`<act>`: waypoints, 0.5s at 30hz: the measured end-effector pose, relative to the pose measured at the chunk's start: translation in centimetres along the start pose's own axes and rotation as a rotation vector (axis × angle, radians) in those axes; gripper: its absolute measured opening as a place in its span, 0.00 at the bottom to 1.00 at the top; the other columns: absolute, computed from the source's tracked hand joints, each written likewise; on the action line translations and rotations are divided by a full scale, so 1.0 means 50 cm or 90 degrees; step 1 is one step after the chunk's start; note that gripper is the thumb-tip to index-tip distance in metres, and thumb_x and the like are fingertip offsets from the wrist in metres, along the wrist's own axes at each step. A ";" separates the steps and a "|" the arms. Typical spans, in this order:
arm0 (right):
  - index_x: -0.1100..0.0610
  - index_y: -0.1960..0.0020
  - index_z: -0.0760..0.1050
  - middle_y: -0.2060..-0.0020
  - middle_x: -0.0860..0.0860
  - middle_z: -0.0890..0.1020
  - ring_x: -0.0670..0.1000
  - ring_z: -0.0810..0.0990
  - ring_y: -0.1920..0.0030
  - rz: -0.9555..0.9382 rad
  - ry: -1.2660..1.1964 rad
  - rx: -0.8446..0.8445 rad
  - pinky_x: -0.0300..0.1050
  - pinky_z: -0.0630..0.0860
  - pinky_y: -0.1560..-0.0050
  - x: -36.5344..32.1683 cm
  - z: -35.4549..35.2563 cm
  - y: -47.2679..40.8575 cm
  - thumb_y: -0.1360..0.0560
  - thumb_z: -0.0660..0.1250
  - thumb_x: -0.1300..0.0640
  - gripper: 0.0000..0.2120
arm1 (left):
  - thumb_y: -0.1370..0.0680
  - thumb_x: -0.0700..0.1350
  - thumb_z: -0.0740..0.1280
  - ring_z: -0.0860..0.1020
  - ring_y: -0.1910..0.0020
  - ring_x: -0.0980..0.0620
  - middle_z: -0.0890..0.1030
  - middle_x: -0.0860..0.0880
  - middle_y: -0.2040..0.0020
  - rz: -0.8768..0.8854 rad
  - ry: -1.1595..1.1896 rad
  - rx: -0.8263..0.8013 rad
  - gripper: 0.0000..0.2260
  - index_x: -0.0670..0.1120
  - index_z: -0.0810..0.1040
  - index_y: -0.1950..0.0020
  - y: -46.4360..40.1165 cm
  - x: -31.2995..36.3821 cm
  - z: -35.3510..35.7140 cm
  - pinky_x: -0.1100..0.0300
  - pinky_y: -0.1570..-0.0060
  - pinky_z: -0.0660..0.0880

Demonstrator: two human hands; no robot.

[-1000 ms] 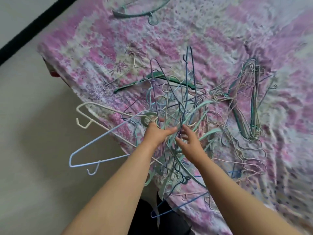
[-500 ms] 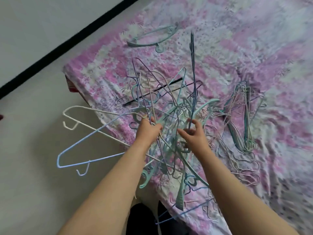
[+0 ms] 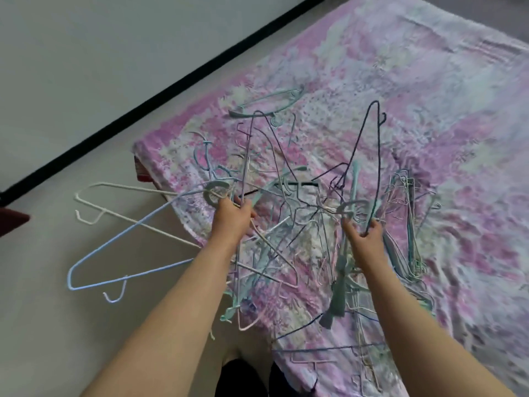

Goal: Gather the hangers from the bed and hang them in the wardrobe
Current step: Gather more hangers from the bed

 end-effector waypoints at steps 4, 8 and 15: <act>0.60 0.28 0.61 0.43 0.62 0.78 0.61 0.77 0.46 0.053 0.147 -0.035 0.55 0.74 0.43 0.034 -0.026 -0.030 0.27 0.70 0.52 0.33 | 0.22 0.51 0.64 0.79 0.65 0.45 0.82 0.46 0.64 0.039 -0.030 0.062 0.14 0.41 0.78 0.57 -0.017 0.036 -0.057 0.58 0.66 0.71; 0.63 0.28 0.60 0.34 0.67 0.70 0.65 0.71 0.36 0.103 0.232 0.089 0.57 0.69 0.37 0.041 -0.082 -0.031 0.23 0.63 0.49 0.29 | 0.22 0.52 0.64 0.78 0.63 0.44 0.81 0.46 0.63 0.059 -0.095 0.072 0.16 0.40 0.79 0.56 -0.015 0.050 -0.071 0.58 0.63 0.67; 0.57 0.22 0.51 0.25 0.57 0.60 0.62 0.60 0.26 0.087 0.032 -0.136 0.62 0.57 0.28 -0.001 0.076 0.057 0.30 0.56 0.26 0.48 | 0.22 0.52 0.64 0.78 0.65 0.43 0.81 0.44 0.63 0.088 0.003 0.076 0.14 0.44 0.69 0.61 0.011 0.059 -0.064 0.54 0.65 0.72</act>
Point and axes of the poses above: each hand's wrist, its own y-axis away from the middle knuckle, its own z-axis out of the palm, x = y × z, the point moved 10 cm from there along -y, towards the middle knuckle
